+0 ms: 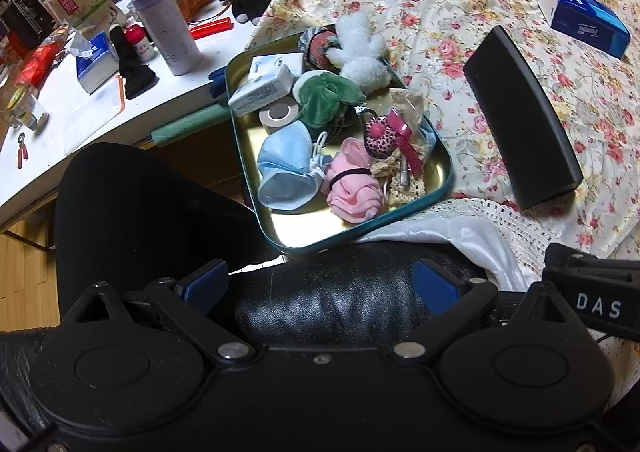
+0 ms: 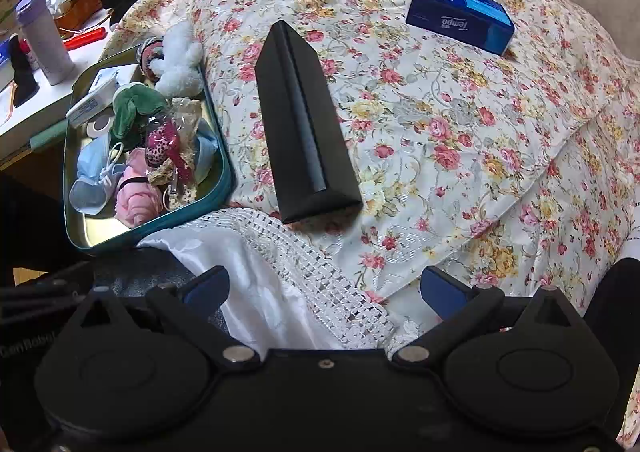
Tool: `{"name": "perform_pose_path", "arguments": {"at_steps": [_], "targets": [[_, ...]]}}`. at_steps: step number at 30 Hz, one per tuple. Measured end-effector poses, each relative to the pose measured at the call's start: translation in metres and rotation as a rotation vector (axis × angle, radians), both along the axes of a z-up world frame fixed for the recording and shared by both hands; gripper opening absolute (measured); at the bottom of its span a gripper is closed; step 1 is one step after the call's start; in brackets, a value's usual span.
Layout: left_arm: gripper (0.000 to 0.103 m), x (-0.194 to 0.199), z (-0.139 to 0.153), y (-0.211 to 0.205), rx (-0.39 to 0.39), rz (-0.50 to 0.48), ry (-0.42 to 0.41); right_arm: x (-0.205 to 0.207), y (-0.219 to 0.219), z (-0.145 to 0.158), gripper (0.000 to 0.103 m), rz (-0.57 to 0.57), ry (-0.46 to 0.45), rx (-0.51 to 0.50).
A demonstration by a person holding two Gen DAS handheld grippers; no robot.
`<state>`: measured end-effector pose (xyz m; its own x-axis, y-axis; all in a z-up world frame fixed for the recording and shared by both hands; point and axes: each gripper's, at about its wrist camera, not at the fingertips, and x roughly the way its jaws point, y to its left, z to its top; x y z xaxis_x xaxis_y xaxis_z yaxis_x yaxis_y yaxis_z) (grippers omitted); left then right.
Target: Organize soft objects
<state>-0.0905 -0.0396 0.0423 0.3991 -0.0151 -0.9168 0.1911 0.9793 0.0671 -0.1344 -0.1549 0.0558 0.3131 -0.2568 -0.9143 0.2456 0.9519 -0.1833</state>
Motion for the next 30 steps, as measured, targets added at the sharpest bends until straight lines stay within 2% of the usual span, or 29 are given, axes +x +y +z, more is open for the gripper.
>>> {"name": "perform_pose_path", "arguments": {"at_steps": [30], "targets": [[0.096,-0.0062,-0.0036,0.0004,-0.018,-0.001,0.020,-0.0006,-0.0018,-0.0041,0.102,0.000,0.009,-0.010]]}}
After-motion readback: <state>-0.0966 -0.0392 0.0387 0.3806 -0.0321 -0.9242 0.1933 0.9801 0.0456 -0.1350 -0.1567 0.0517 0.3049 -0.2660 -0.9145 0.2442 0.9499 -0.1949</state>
